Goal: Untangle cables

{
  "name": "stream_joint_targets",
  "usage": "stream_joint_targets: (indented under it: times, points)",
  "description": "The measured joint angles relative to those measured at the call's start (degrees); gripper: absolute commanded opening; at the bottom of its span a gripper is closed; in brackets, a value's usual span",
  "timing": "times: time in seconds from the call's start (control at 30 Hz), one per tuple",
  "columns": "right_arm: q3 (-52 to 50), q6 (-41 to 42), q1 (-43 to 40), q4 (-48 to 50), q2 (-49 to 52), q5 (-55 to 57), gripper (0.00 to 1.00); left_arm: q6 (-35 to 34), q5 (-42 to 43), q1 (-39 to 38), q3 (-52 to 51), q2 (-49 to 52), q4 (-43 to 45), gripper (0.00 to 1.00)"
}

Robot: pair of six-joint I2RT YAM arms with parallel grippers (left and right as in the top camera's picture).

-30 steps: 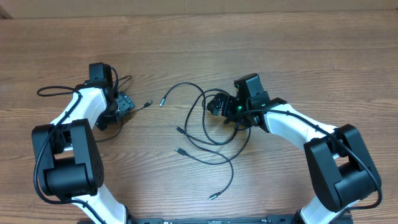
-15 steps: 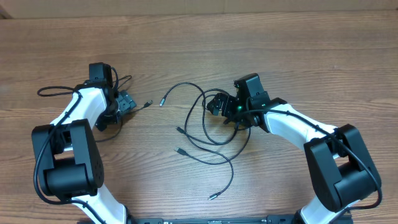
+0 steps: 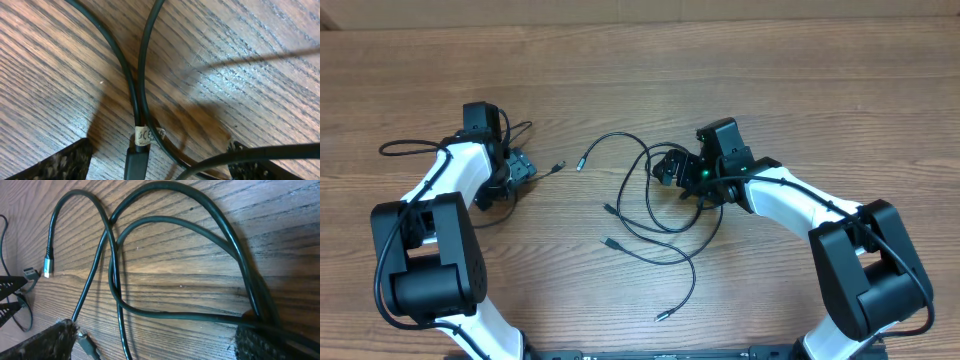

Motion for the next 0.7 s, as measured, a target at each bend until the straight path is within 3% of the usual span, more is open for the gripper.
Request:
stream_joint_targets:
  times: [0.33,0.7]
  points:
    - [0.0,0.0,0.02,0.02,0.0,0.0,1.0,-0.24,-0.04,0.26,-0.33,-0.26,-0.17,0.41]
    - [0.0,0.0,0.02,0.02,0.0,-0.02,1.0,-0.24,0.09,0.31,-0.35,-0.28,-0.46,0.19]
